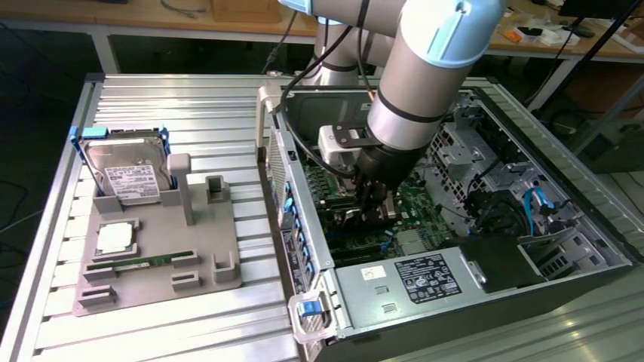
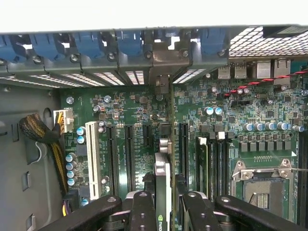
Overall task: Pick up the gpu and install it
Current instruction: 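Insert the gpu into the slot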
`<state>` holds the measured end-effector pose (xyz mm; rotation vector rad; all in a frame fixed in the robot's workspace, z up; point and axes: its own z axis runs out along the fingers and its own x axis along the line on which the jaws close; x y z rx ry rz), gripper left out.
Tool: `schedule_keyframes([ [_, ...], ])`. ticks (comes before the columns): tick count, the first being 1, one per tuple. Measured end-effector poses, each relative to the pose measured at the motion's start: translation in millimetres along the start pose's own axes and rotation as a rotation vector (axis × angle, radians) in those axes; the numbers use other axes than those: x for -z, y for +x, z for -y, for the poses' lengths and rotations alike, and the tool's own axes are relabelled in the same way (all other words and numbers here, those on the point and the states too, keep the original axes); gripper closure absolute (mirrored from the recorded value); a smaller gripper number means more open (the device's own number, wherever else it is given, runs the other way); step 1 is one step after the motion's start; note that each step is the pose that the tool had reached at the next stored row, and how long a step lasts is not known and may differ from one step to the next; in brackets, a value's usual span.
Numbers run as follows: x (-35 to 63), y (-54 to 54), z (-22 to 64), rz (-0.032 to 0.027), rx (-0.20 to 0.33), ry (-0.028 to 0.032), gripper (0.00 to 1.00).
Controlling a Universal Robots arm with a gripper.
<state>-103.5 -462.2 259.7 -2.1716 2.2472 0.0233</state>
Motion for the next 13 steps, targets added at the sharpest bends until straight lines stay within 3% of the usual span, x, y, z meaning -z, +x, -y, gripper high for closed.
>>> schedule_keyframes([
  [13,-3.2,0.1,0.0,-0.0001,0.000,-0.0001,0.73],
])
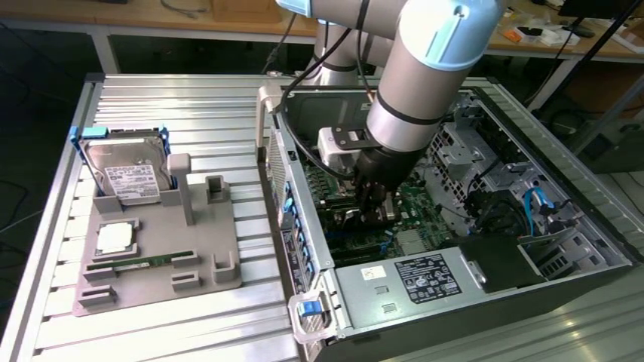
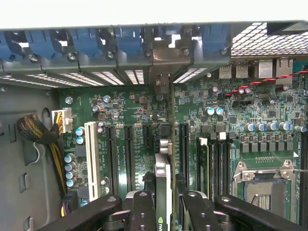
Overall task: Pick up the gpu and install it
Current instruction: 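Insert the gpu into the slot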
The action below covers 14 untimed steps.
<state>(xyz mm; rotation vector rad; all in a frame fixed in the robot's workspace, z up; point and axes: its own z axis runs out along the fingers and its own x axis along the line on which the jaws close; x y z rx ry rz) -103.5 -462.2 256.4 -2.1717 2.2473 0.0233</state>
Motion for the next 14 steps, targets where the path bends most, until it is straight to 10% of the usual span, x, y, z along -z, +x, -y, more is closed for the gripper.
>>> schedule_keyframes([
  [14,3.5,-0.1,-0.1,0.0005,0.000,0.0003,0.73],
])
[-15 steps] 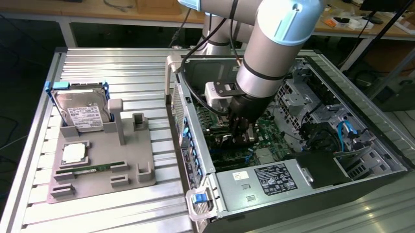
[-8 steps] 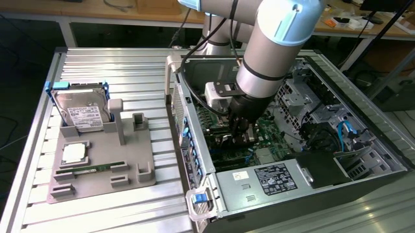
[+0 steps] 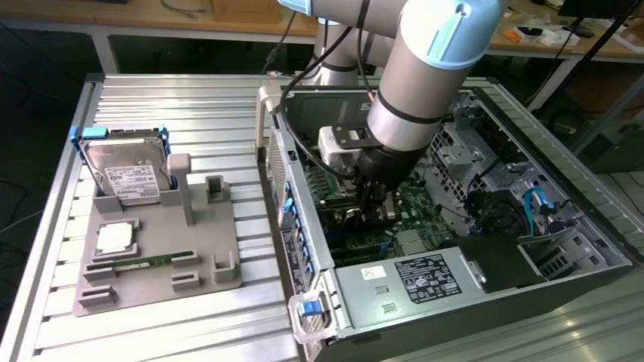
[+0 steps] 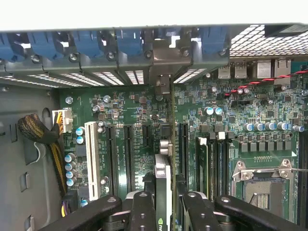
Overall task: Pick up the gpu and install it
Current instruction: 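Insert the gpu into the slot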
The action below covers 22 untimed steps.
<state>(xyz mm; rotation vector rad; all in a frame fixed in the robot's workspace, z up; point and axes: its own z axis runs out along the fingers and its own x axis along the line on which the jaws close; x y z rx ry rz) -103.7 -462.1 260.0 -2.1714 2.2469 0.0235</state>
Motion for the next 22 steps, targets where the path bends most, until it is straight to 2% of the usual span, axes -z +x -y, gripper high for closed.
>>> schedule_keyframes([
  [22,-5.0,0.2,-2.1,-0.0001,0.000,-0.0002,0.73],
])
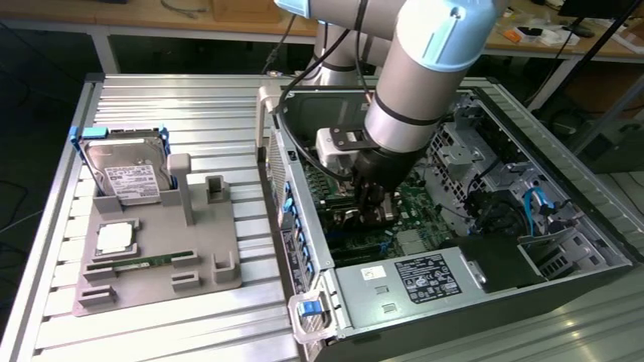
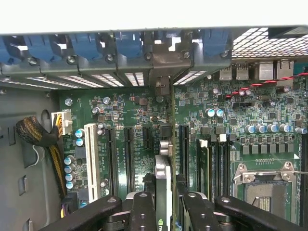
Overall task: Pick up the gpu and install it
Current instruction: 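Insert the gpu into the slot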
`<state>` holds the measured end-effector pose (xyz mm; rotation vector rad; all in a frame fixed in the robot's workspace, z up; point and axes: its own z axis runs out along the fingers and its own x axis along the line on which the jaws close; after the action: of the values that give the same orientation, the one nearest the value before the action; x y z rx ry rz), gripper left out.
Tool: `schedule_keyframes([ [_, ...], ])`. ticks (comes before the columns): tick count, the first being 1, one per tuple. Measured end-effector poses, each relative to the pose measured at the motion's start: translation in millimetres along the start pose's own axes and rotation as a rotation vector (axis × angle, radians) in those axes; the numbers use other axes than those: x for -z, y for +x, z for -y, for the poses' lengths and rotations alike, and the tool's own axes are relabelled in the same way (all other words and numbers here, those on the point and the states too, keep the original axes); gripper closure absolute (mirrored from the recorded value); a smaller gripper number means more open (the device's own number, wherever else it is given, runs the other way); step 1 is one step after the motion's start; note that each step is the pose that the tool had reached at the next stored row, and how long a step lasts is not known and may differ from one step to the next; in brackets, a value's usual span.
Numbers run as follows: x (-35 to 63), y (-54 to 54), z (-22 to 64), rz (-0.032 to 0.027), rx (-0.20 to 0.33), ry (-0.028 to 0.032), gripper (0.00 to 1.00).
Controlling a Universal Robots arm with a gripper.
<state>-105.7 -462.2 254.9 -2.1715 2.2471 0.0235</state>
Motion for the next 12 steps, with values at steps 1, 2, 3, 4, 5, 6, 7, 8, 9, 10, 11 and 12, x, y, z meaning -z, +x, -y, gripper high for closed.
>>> schedule_keyframes([
  [1,-0.3,0.0,-0.1,0.0000,0.000,0.0000,0.73],
  [2,-0.7,0.0,-0.1,-0.0001,0.000,0.0000,0.73],
  [3,-1.1,0.0,-0.2,0.0001,0.000,0.0000,0.73],
  [4,-1.8,0.0,-0.3,0.0001,0.000,0.0001,0.73],
  [5,-2.6,0.1,-0.6,0.0000,0.000,0.0000,0.73],
  [6,-3.6,0.1,-0.8,0.0000,0.000,0.0000,0.73],
  [7,-4.4,0.2,-0.9,-0.0001,0.000,0.0000,0.73],
  [8,-4.7,0.2,-1.0,-0.0002,0.000,-0.0001,0.73],
  [9,-4.7,0.2,-1.0,-0.0002,0.000,-0.0001,0.73],
  [10,-4.7,0.2,-1.0,-0.0001,0.000,-0.0001,0.73],
  [11,-4.4,0.1,-1.0,0.0001,0.000,0.0001,0.73],
  [12,-3.7,0.0,-1.0,0.0006,0.000,0.0003,0.73],
])
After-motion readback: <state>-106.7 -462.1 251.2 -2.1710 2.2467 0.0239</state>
